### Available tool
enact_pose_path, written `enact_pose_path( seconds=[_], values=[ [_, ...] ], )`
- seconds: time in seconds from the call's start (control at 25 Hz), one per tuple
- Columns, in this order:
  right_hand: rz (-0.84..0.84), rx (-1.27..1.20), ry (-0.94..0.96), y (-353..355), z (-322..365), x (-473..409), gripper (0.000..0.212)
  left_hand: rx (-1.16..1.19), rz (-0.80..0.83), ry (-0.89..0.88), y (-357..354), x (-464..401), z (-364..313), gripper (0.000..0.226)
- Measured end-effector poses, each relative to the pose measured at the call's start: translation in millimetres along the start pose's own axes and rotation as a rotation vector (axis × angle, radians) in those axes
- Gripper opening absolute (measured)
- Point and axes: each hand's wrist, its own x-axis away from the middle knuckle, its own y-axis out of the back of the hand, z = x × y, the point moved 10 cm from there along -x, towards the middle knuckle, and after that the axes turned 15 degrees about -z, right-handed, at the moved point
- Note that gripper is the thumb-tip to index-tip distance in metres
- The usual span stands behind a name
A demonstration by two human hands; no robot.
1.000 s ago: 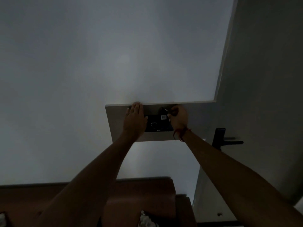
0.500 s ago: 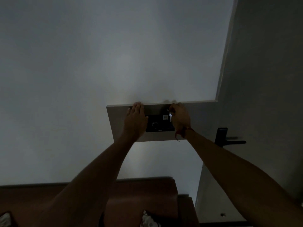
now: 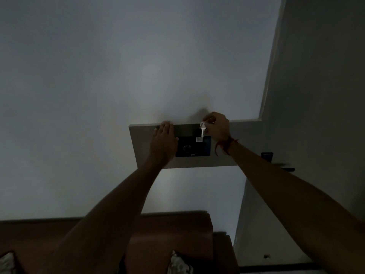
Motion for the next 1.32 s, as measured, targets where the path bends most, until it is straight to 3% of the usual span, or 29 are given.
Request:
enact_pose_path(
  seconds=[0.16,0.52,0.8,1.0,1.08,1.2,1.32],
  values=[
    [0.008,-0.22,-0.273,-10,-21,21,0.014,0.001,0.003,0.008,-1,0,0,0.064],
    [-0.028,-0.434,-0.321,-8,-24,27,0.016,-0.016,0.002,-0.004,-3,0,1,0.064],
    [-0.026,-0.19,-0.059,-15,-1,15,0.009,-0.015,0.0,-0.008,-2,0,1,0.063],
    [0.214,0.156,0.354,-38,32,34,0.027,0.001,-0.016,-0.009,-1,1,1,0.061],
    [0.25,0.151,0.352,-40,33,39,0.034,0.011,-0.022,-0.005,0,2,1,0.06],
    [0.049,-0.093,0.153,-13,21,29,0.032,0.003,-0.021,-0.008,0,3,1,0.06],
    [-0.131,-0.054,0.0,5,-5,24,0.021,0.008,-0.016,-0.005,0,2,1,0.06]
  ],
)
